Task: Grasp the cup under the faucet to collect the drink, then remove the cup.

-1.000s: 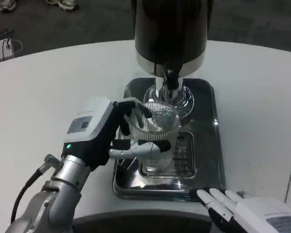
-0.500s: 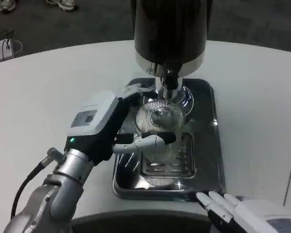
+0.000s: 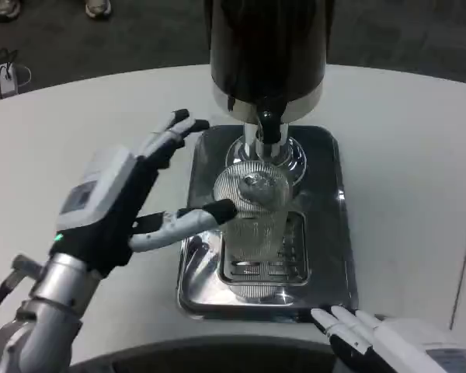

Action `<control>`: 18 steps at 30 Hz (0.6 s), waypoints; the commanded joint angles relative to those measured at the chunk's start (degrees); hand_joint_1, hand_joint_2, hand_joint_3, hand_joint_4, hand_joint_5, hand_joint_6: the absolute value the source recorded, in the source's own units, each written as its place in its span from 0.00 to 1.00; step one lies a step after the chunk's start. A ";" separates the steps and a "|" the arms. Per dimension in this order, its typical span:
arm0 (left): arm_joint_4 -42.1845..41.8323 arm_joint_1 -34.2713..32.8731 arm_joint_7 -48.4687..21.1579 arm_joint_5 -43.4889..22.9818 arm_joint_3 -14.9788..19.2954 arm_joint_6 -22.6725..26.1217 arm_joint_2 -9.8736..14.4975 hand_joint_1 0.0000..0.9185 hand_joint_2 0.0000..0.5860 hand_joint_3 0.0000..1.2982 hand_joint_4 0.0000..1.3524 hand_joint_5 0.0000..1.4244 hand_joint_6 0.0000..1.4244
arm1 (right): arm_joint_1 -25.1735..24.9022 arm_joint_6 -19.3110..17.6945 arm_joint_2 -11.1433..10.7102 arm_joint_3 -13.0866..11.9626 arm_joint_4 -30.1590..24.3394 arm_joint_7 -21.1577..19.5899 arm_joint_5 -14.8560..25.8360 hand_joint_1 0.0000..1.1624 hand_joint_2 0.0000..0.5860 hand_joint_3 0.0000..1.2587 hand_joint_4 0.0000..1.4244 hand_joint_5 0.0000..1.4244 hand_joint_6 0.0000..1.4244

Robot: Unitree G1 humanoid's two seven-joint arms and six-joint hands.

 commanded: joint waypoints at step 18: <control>-15.86 -7.02 -28.77 -34.53 8.45 6.30 2.91 0.00 0.11 0.20 0.20 0.25 0.28 | -0.77 1.66 -0.04 2.32 -0.77 -0.48 -0.33 0.46 0.71 0.04 0.00 0.00 0.00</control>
